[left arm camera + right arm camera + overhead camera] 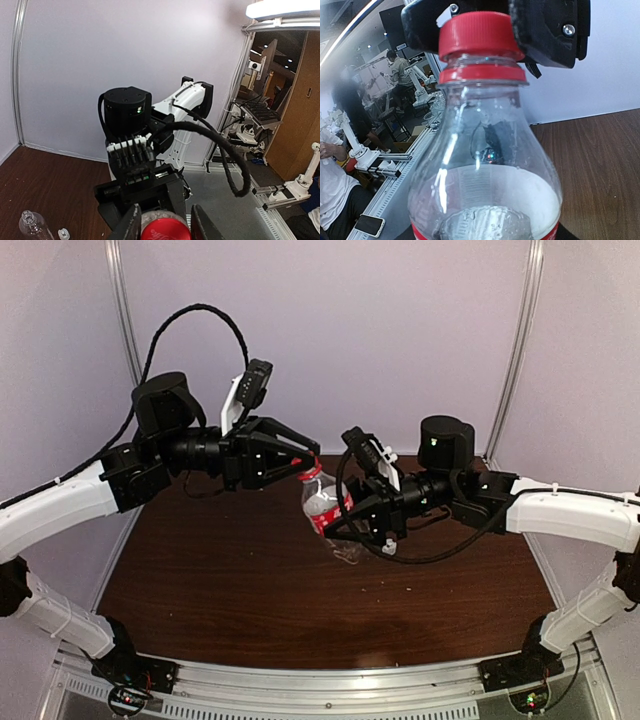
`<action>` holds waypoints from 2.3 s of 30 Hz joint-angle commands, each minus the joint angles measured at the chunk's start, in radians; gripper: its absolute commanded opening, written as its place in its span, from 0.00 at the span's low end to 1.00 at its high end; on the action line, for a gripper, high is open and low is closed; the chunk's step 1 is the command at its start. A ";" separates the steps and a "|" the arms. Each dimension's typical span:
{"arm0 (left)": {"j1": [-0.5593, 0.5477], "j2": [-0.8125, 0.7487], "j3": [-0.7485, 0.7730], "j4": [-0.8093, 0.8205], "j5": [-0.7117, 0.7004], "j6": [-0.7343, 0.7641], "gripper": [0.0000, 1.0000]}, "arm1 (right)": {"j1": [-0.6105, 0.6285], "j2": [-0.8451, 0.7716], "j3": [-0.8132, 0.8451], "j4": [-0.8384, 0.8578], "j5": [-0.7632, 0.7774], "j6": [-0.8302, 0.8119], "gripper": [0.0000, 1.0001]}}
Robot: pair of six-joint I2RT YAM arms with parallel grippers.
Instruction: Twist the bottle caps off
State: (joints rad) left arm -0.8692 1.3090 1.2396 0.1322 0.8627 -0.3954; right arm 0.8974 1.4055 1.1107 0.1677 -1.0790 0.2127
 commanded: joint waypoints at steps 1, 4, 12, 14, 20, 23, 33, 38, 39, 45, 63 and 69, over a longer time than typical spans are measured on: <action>0.004 -0.005 -0.002 0.048 0.004 -0.008 0.32 | 0.001 -0.011 0.029 0.004 0.018 -0.006 0.36; 0.004 -0.011 -0.001 0.028 -0.033 -0.008 0.27 | 0.001 -0.013 0.031 -0.010 0.046 -0.011 0.36; -0.014 -0.054 0.018 -0.093 -0.376 -0.097 0.12 | -0.001 -0.027 0.052 -0.134 0.323 -0.080 0.36; -0.050 -0.061 0.035 -0.152 -0.524 -0.124 0.11 | 0.001 -0.033 0.048 -0.140 0.395 -0.087 0.36; -0.149 -0.021 0.111 -0.289 -0.839 -0.184 0.09 | 0.005 -0.051 0.021 -0.115 0.547 -0.075 0.35; -0.153 -0.006 0.116 -0.291 -0.847 -0.205 0.11 | 0.006 -0.063 0.007 -0.108 0.589 -0.070 0.35; -0.141 -0.034 0.089 -0.205 -0.741 -0.119 0.48 | 0.006 -0.097 -0.038 -0.077 0.491 -0.088 0.35; -0.110 -0.071 0.075 -0.168 -0.594 -0.041 0.72 | 0.003 -0.099 -0.052 -0.051 0.384 -0.099 0.36; -0.104 -0.076 0.074 -0.169 -0.567 -0.025 0.75 | 0.003 -0.098 -0.053 -0.045 0.352 -0.098 0.36; -0.027 -0.106 0.038 -0.097 -0.319 0.016 0.79 | 0.003 -0.091 -0.053 0.015 0.170 -0.070 0.37; 0.011 0.011 0.018 0.104 0.060 -0.013 0.58 | 0.003 -0.028 -0.026 0.133 -0.002 0.037 0.37; 0.011 0.027 0.000 0.126 0.077 -0.024 0.51 | 0.003 -0.026 -0.023 0.136 0.002 0.042 0.37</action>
State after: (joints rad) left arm -0.8627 1.3296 1.2541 0.1844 0.9024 -0.4068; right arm 0.9028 1.3773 1.0626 0.2615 -1.0561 0.2405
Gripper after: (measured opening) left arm 0.529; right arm 0.560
